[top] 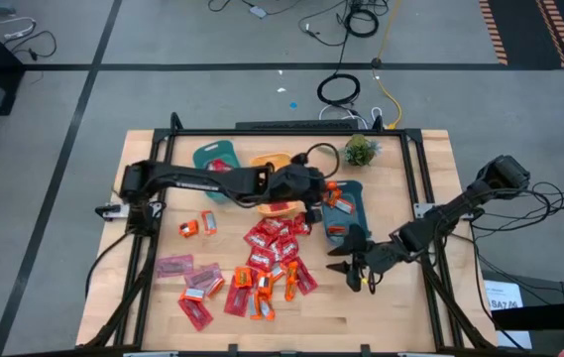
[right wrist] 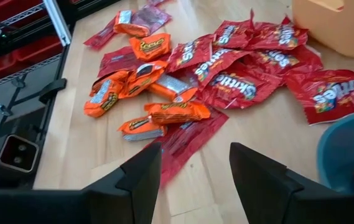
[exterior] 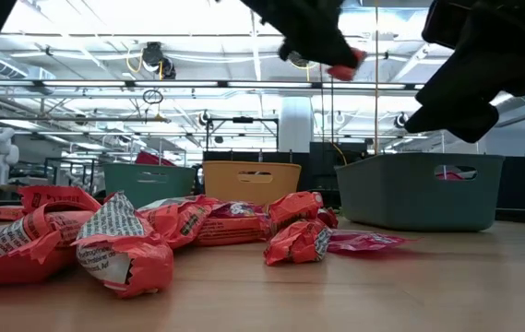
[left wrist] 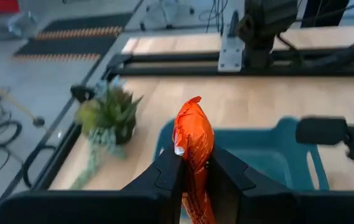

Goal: Sort candy
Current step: Put the orange wrapper chocolate into the dark blue bin, then put the pink wrapper gummy into the yellow bin

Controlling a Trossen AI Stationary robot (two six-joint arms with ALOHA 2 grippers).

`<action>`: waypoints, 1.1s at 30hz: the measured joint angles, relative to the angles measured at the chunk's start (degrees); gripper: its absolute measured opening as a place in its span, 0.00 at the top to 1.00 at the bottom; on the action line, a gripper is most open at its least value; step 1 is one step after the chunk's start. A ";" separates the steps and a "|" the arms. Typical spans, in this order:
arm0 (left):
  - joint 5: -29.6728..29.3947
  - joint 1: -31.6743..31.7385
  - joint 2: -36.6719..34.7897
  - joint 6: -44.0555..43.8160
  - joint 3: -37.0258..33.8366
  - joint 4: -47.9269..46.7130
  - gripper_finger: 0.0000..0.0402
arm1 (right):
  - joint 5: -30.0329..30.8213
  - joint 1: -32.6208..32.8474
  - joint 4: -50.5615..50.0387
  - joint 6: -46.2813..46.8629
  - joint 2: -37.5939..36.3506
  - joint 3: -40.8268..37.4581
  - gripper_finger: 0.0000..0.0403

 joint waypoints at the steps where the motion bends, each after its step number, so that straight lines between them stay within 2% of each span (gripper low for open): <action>1: -0.02 0.03 0.94 0.10 0.00 1.88 0.85 | 0.00 0.30 0.03 0.00 0.00 0.00 0.55; 7: 0.26 1.31 6.30 -0.02 0.00 8.28 0.85 | 0.10 1.58 0.03 1.49 0.00 0.00 0.55; 12: 7.09 3.15 9.66 -0.93 -0.02 7.22 0.83 | 1.69 2.42 0.02 1.43 0.00 -0.02 0.55; 18: 10.25 4.06 11.26 -3.20 -0.02 5.50 0.69 | 1.79 2.41 0.03 1.31 0.00 -0.02 0.55; 22: 6.61 4.13 11.01 -3.44 -0.02 4.18 0.59 | 1.79 2.41 0.01 1.25 0.00 -0.02 0.55; 25: 4.92 4.09 9.76 -1.09 -0.02 1.56 0.54 | 1.77 2.41 0.01 1.24 0.00 -0.02 0.55; 28: 4.90 4.02 6.62 2.18 -0.04 -4.97 0.52 | 1.73 2.41 -0.01 0.84 0.00 -0.07 0.55; 33: 4.84 3.93 0.12 1.15 -0.02 -16.65 0.52 | 1.77 2.37 -0.05 0.13 0.00 -0.07 0.55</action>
